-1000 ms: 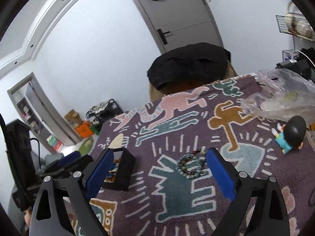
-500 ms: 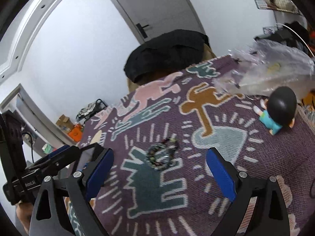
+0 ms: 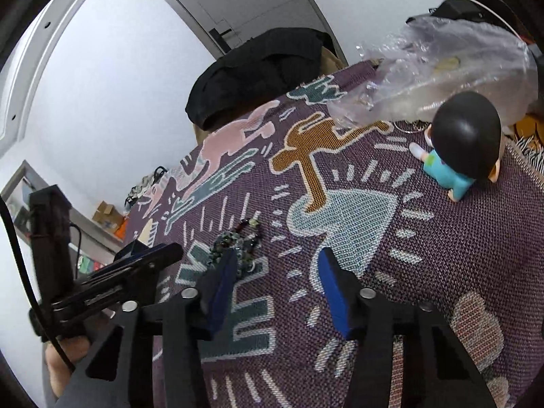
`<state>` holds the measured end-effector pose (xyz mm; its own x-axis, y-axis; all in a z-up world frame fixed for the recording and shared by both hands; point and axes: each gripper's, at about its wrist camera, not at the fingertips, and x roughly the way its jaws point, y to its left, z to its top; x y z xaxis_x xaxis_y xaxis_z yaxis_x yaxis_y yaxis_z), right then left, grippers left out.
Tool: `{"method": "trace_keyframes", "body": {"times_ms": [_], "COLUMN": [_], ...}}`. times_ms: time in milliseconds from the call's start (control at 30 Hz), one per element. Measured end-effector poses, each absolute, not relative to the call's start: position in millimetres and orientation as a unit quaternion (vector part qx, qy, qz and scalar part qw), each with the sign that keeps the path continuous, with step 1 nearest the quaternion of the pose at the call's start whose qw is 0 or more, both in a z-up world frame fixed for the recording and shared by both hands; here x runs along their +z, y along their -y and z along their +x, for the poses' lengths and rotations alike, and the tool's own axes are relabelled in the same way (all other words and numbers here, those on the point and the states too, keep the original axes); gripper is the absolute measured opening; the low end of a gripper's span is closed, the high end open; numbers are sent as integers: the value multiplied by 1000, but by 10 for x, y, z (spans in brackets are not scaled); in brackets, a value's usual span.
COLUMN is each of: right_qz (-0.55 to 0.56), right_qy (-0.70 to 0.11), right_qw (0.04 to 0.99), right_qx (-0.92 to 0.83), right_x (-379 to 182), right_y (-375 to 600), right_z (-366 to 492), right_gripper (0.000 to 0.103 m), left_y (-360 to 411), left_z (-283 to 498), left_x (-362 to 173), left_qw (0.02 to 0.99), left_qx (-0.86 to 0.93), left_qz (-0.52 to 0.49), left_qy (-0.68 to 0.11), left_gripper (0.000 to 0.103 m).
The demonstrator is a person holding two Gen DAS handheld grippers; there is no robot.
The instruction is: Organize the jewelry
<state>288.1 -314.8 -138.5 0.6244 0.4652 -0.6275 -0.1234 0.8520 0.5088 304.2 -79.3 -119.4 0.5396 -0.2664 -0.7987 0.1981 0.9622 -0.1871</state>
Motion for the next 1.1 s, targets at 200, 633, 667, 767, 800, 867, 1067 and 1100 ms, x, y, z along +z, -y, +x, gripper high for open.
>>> {"method": "trace_keyframes", "body": {"times_ms": [200,633,667,767,800,867,1067,1100], "right_qz": [219,187,178,156,149,135,100,93], "right_qy": [-408,-436,-439,-446,-449,-455,-474,-476], "right_qw": [870,863,863,862,862,860,854,854], "right_qx": [171,176,177,183,185,186,189,188], "right_x": [-1486,-1624,-1621,-1618,-1623,-1638,-1721,-1729], "right_y": [3151,2982,2947,2849,2816,2743,2565,2529], "right_z": [2951,3038,3051,3092,3110,3150,3248,3264], "right_gripper": [47,39,39,36,35,35,33,33], "left_y": [796,843,831,774,754,678,455,419], "left_z": [3202,3384,3388,3346,3327,3293,3233,3212], "left_x": [-1408,-1607,-1610,-1594,-1589,-1573,-1405,-1346], "left_qw": [866,848,846,848,850,851,861,864], "left_qx": [-128,-143,-146,-143,-137,-139,-128,-128], "left_qz": [-45,-71,-77,-85,-82,-94,-114,-116], "left_qy": [-482,-506,-506,-504,-502,-497,-479,-472], "left_gripper": [32,19,13,10,10,10,10,10]}}
